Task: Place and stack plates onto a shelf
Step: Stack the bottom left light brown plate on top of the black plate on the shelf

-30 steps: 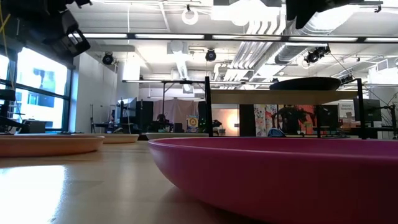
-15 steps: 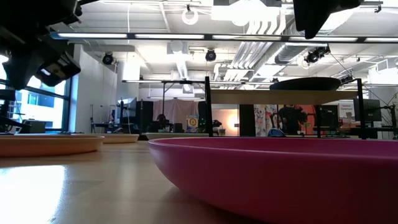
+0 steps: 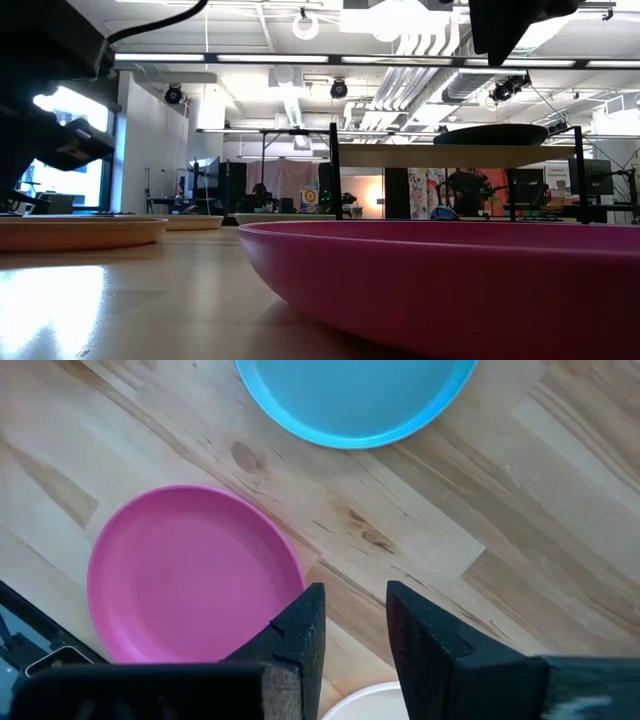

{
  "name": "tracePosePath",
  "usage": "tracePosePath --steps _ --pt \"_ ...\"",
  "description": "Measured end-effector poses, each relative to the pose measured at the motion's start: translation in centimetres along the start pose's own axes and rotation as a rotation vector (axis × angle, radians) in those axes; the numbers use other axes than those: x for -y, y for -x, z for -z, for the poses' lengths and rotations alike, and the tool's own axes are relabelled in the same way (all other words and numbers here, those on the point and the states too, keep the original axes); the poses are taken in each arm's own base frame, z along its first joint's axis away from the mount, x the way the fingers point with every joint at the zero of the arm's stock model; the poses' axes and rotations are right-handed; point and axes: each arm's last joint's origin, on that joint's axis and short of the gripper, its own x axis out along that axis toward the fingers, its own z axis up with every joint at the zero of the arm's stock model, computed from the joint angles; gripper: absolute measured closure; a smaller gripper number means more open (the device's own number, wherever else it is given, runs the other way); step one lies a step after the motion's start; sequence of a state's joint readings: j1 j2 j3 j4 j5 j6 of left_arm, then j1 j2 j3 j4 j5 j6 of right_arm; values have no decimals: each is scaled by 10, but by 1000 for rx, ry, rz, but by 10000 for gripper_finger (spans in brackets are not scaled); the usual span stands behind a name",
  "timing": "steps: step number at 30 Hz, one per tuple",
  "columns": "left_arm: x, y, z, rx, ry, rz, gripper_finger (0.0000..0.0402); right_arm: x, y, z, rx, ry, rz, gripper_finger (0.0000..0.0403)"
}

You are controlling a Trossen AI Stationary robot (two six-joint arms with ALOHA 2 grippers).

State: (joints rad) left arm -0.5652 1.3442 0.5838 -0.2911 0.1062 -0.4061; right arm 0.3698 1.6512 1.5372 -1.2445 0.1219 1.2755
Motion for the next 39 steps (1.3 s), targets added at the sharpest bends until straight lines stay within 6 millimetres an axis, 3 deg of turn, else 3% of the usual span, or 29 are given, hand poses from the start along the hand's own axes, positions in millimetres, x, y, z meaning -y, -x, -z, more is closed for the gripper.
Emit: tracePosePath --steps 21,32,39 --pt "-5 -19 6 -86 18 -49 275 -1 0 0 3 -5 -10 315" --pt "-4 -19 4 -73 42 -38 387 -1 0 0 4 -6 -15 315" --pt "0 -18 -2 -30 75 18 392 -2 0 -1 7 -7 -25 315"
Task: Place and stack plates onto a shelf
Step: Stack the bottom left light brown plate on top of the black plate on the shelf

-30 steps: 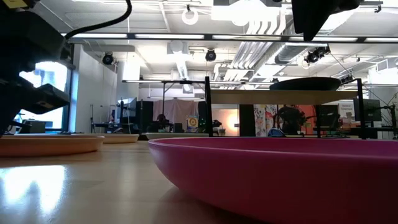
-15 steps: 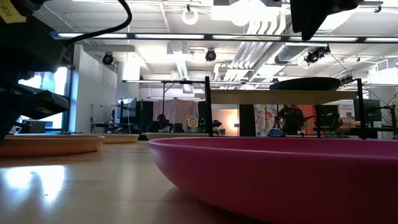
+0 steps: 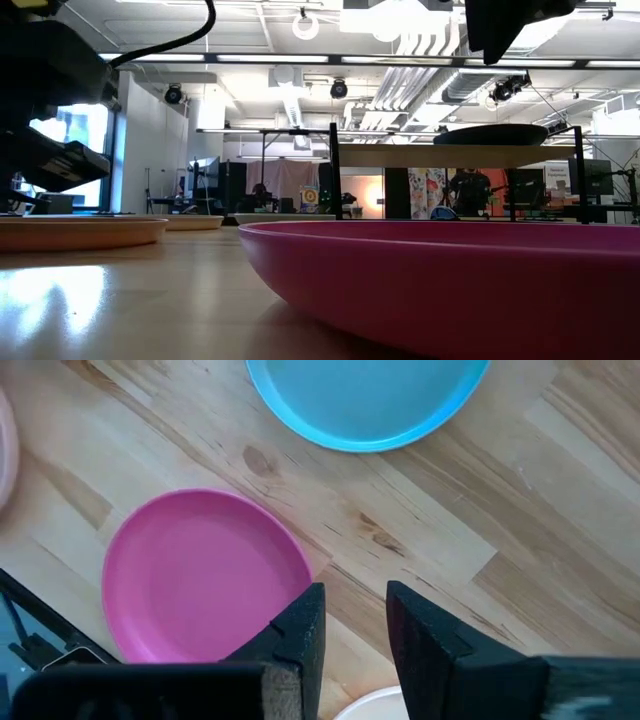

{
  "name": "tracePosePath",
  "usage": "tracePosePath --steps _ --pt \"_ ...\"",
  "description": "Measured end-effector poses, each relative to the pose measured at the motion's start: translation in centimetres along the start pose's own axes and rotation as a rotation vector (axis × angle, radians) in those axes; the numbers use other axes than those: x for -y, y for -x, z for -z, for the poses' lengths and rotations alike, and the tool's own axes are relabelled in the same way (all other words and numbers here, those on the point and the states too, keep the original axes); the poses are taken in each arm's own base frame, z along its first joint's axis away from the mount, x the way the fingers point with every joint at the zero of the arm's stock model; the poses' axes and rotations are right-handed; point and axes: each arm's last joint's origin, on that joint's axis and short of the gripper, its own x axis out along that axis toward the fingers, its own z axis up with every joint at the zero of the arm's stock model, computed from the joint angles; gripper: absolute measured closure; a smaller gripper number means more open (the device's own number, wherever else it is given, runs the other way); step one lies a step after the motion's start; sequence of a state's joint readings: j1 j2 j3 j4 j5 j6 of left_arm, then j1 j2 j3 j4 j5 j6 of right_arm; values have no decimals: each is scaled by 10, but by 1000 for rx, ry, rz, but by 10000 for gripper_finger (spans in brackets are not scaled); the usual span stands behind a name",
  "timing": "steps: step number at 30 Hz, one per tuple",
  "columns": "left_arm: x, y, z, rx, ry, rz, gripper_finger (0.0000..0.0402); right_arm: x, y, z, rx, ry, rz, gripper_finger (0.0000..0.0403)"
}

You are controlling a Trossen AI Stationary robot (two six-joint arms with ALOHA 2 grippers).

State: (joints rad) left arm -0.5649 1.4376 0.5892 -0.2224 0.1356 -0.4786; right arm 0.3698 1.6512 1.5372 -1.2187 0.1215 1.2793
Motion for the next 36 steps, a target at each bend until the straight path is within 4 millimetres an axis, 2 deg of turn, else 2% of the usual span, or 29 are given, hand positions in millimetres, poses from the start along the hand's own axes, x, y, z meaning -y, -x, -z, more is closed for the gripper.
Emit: tracePosePath --steps 7,12,17,26,31,36 --pt "7 10 -19 21 20 -2 398 -4 0 -1 12 -6 -41 315" --pt "-1 24 -34 -6 34 -85 399 -5 0 -2 17 -7 -48 315" --pt "-13 40 -54 8 66 -140 399 -5 0 -2 42 -8 -46 315" --pt "-44 78 -100 191 185 -234 399 -5 0 -4 83 -7 -34 315" --pt "-65 98 -115 261 272 -309 399 -4 0 -5 101 14 -30 315" --pt "-82 111 -121 303 329 -340 399 -4 0 -7 121 26 -26 315"
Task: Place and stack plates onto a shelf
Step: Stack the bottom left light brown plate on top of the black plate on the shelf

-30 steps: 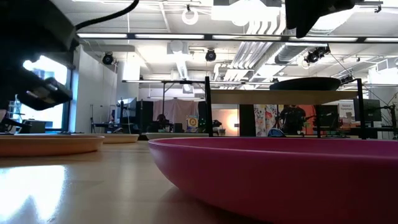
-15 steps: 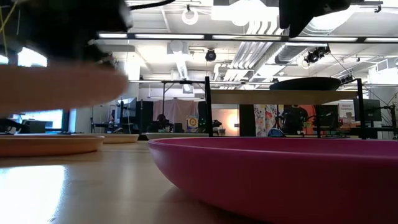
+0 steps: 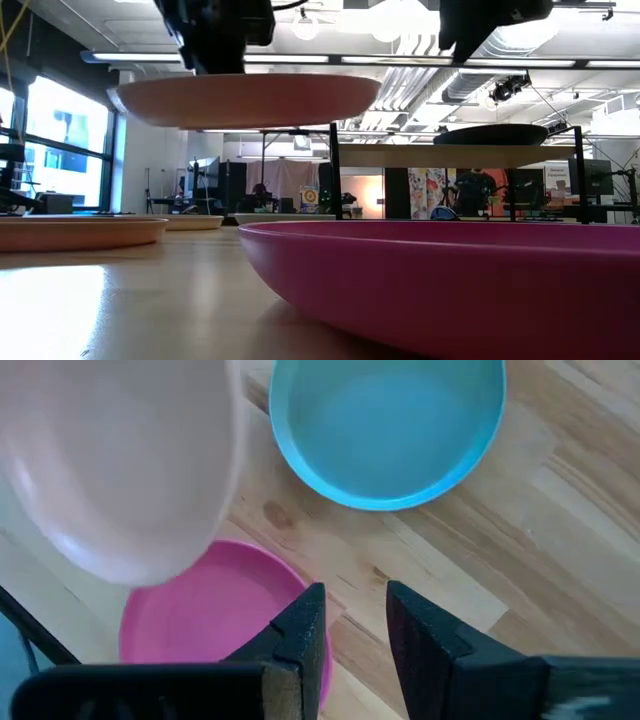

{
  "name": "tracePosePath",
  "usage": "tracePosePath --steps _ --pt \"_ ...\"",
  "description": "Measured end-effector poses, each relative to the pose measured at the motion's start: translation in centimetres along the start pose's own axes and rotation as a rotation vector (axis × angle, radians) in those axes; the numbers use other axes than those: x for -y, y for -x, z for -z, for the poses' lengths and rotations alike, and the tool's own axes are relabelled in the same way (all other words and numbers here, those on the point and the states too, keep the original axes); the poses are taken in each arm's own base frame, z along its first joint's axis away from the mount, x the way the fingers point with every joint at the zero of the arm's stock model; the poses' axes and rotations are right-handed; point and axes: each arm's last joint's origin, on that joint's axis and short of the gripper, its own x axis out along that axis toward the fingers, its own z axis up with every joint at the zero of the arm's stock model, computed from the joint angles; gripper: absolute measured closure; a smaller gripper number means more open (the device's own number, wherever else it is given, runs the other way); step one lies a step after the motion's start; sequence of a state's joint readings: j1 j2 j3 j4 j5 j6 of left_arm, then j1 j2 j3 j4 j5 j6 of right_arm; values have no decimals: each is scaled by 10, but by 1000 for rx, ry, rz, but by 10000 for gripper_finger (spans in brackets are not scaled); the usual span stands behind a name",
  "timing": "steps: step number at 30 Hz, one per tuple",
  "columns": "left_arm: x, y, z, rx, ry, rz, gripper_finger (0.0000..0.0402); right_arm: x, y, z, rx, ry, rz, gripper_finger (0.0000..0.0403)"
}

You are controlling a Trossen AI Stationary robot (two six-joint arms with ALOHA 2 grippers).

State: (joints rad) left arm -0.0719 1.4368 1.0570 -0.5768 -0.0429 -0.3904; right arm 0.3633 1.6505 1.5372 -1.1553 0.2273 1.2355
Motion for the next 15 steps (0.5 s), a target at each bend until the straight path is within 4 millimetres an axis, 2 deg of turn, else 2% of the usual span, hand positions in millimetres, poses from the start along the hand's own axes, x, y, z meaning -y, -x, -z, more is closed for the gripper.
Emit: tracePosePath --steps 7,15 --pt "-15 3 -11 33 52 -26 399 2 -2 -6 1 42 4 315" --pt "-26 3 -15 44 84 -46 399 11 -6 -26 32 17 32 315"
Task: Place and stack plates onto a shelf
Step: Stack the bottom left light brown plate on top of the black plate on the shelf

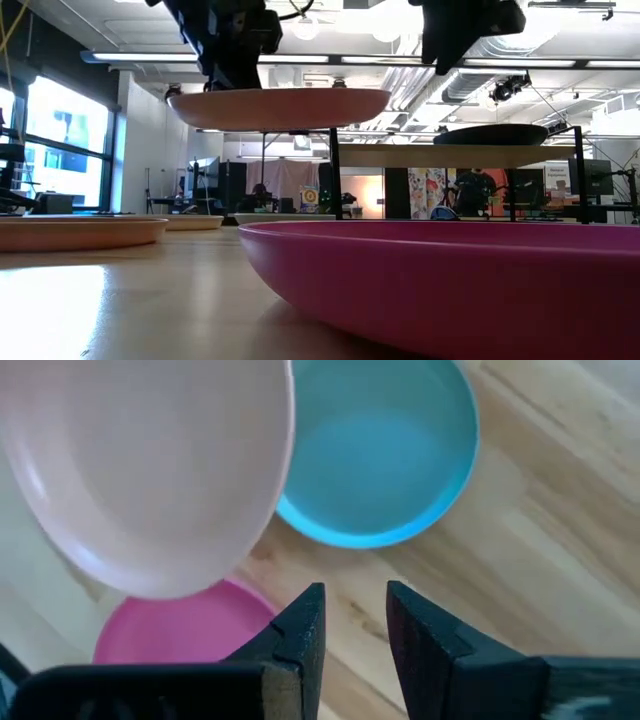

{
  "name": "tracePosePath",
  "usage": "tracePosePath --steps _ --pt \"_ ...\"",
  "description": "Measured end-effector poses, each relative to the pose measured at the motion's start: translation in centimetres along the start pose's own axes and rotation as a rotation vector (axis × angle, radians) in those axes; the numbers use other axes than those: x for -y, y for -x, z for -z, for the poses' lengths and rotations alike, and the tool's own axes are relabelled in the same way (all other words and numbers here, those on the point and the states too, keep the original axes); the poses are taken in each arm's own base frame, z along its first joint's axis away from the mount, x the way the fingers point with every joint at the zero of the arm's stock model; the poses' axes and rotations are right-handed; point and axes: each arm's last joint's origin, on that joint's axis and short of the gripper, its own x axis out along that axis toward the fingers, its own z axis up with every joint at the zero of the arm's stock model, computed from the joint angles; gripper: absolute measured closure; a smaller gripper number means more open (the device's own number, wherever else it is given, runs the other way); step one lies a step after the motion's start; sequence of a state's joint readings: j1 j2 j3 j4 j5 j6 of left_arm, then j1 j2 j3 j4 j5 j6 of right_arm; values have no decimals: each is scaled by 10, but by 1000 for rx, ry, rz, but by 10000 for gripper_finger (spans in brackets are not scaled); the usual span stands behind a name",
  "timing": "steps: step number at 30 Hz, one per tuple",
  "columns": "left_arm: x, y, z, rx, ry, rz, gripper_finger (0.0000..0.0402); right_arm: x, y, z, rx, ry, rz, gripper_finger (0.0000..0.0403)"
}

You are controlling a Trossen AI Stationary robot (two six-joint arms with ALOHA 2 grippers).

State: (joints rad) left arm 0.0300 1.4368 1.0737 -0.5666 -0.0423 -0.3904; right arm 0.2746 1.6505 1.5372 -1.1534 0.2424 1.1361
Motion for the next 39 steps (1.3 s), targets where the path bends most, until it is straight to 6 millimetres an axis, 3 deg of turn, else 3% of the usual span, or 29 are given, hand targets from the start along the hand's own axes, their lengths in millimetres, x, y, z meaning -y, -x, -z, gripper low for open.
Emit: tracePosePath --steps 22,34,39 --pt "-19 0 -13 71 80 -21 399 27 -12 -48 -8 53 21 314" --pt "-31 0 -17 83 112 -43 399 32 -14 -62 36 52 0 232" --pt "-37 0 -20 98 129 -53 399 28 -20 -66 49 43 -23 226"
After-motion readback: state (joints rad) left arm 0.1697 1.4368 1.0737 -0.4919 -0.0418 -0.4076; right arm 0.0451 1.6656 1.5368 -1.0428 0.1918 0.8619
